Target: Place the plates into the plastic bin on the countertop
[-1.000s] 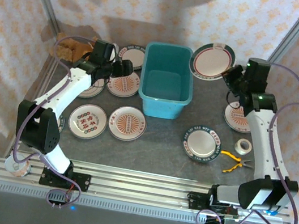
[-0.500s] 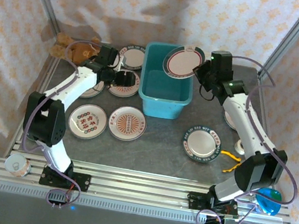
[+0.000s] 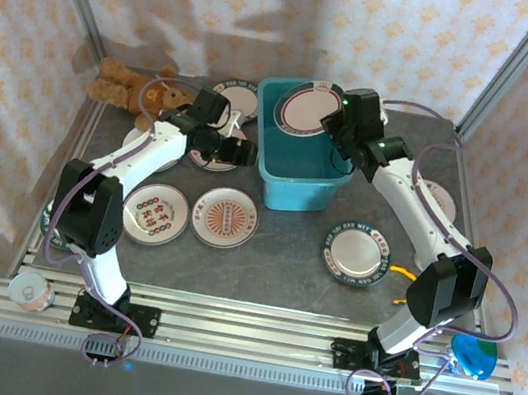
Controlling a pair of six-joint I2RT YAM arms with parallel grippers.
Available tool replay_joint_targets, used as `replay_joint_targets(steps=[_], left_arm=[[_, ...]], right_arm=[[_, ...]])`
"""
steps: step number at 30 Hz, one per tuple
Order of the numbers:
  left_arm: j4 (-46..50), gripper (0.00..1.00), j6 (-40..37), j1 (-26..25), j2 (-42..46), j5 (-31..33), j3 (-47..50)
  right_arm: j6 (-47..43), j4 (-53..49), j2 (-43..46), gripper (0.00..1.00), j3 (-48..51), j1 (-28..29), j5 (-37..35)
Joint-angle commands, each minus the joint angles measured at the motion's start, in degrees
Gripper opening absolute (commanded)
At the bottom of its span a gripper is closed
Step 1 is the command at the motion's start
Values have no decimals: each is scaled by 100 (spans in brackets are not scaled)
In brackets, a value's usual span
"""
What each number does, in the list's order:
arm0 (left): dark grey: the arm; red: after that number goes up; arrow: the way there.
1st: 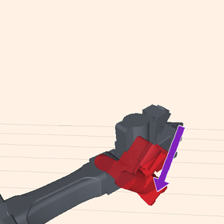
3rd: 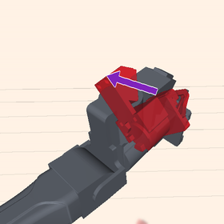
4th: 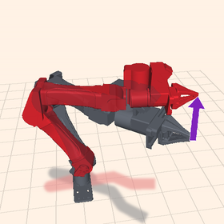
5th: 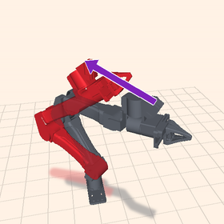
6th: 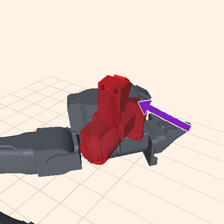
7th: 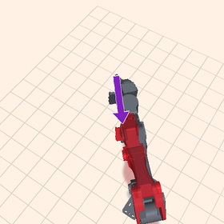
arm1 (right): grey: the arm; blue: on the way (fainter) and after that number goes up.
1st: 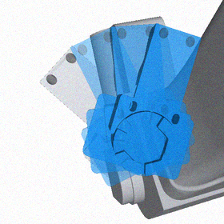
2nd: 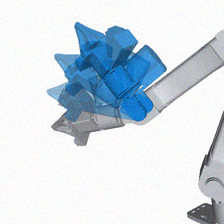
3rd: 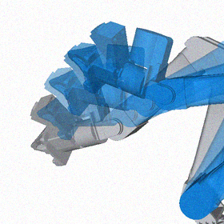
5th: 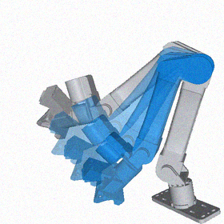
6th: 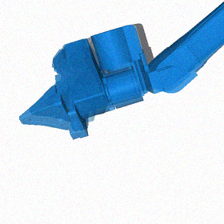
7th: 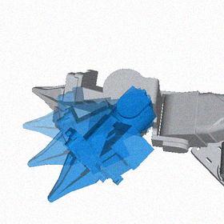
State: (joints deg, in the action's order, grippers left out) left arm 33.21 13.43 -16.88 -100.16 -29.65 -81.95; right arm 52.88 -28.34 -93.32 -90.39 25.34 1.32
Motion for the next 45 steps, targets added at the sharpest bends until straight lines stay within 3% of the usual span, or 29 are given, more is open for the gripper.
replay_joint_targets(steps=[1, 6, 18, 32, 45], left_arm=[[-62, 84, 5, -119, -118, -262, -195], [-166, 84, 201, -193, -197, -480, -277], [-28, 85, -9, -84, 186, 33, -248], [-45, 85, -106, -304, -103, -426, -367], [-315, 86, 33, -482, -87, -402, -301]], right_arm=[[205, 152, -17, 0, -206, 23, -519], [309, 121, -176, 0, -235, 65, -587], [873, 255, -457, 0, -179, 270, -791], [1462, 298, -735, 0, -163, 419, -887], [1886, 145, -1095, 0, -297, 480, -1158]])
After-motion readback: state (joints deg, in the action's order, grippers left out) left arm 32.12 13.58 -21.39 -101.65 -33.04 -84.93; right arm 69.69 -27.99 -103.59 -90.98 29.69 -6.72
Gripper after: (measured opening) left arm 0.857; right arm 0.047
